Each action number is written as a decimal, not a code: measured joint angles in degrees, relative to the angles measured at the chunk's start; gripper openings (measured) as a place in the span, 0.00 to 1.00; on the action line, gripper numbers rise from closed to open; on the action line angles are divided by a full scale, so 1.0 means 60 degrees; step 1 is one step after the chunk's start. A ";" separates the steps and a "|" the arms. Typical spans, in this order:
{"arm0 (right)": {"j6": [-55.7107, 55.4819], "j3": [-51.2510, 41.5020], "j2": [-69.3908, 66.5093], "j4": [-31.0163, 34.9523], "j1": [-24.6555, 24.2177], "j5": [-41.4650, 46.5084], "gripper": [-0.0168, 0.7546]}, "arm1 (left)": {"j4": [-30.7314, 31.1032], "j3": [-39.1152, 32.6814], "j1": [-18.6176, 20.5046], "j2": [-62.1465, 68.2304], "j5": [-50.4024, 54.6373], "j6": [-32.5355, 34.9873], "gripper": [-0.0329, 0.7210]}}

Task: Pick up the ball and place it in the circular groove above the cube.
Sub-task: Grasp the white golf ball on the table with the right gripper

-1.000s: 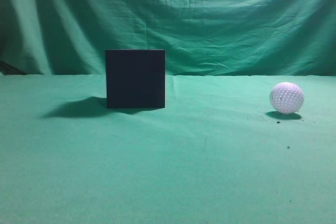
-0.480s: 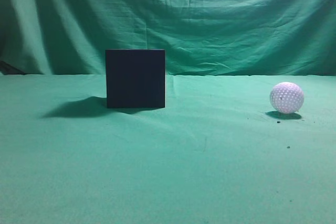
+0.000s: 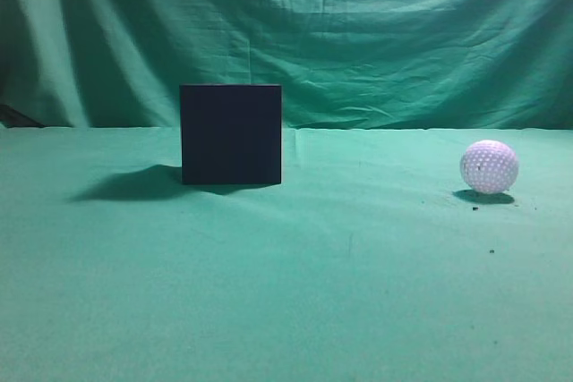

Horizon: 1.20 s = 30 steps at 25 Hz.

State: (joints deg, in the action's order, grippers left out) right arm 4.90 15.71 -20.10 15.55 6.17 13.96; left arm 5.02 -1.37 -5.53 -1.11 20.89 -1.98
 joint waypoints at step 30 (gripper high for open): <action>0.1585 0.5915 -1.1246 -0.0912 0.2576 0.3792 0.75 | 0.0000 0.0000 0.0000 0.0000 0.0000 0.0000 0.04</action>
State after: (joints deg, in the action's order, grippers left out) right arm 14.41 51.20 -87.58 10.08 21.63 36.71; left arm 5.02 -1.37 -5.53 -1.11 20.89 -1.98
